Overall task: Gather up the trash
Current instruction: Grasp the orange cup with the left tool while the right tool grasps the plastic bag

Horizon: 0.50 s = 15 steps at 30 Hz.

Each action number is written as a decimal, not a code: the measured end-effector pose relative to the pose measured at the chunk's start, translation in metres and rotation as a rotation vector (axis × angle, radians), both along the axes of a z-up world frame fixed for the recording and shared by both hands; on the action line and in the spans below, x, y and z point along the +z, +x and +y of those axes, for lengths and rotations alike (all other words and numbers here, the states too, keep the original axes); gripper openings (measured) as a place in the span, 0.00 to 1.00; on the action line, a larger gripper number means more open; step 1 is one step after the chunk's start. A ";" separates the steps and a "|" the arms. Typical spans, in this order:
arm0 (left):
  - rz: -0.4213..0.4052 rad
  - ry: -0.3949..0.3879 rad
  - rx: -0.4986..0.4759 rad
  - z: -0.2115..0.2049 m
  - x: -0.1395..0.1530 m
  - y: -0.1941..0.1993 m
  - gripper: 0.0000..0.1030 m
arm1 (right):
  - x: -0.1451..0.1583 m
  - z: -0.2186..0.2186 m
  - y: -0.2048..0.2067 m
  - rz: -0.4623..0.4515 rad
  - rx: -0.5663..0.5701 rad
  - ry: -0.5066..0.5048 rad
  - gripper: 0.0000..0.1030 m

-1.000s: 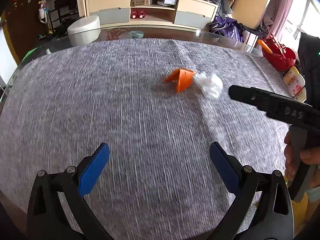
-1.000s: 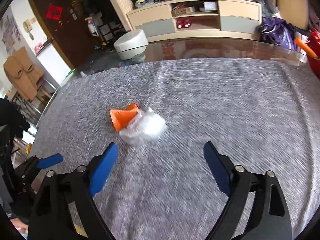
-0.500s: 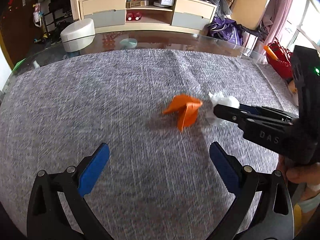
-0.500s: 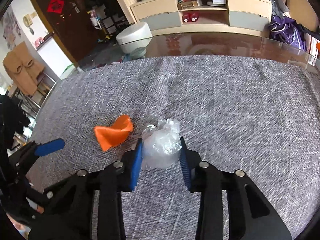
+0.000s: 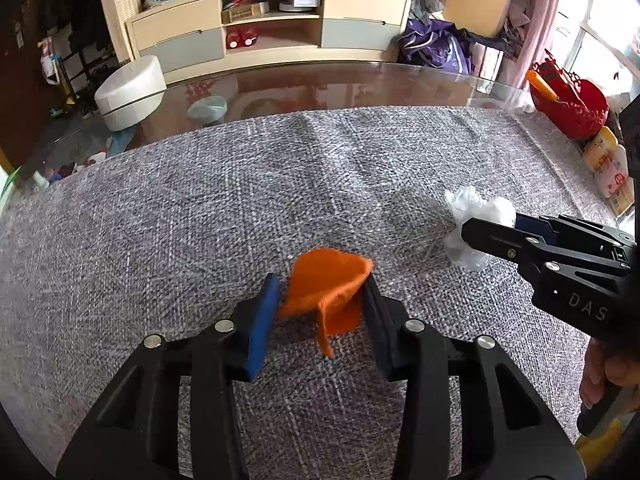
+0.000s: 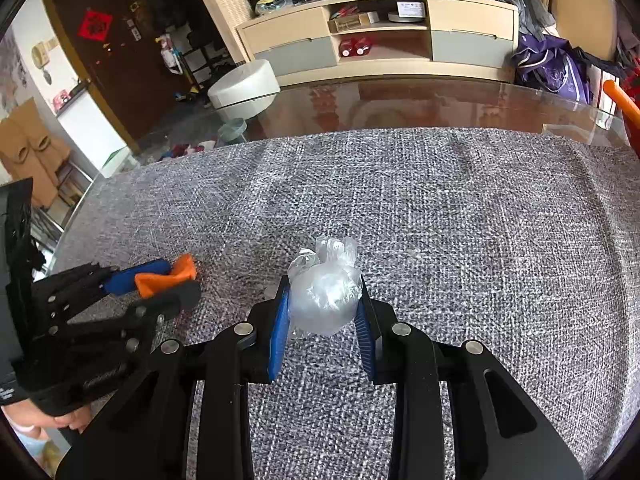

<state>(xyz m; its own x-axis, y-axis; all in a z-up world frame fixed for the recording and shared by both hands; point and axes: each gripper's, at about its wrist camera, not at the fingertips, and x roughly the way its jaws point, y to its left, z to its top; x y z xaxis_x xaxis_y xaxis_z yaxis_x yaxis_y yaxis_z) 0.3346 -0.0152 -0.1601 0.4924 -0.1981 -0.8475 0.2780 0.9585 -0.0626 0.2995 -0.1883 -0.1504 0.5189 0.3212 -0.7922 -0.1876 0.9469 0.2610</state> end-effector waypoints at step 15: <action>-0.047 -0.054 -0.003 0.008 0.048 -0.085 0.31 | 0.049 -0.003 -0.065 -0.063 0.012 -0.032 0.30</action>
<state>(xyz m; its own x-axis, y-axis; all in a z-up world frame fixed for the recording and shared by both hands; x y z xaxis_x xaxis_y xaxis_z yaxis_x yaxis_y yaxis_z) 0.2499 -0.0071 -0.1126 0.5308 -0.2443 -0.8116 0.2849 0.9533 -0.1006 0.2341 -0.1908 -0.1010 0.5647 0.3026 -0.7679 -0.2139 0.9522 0.2179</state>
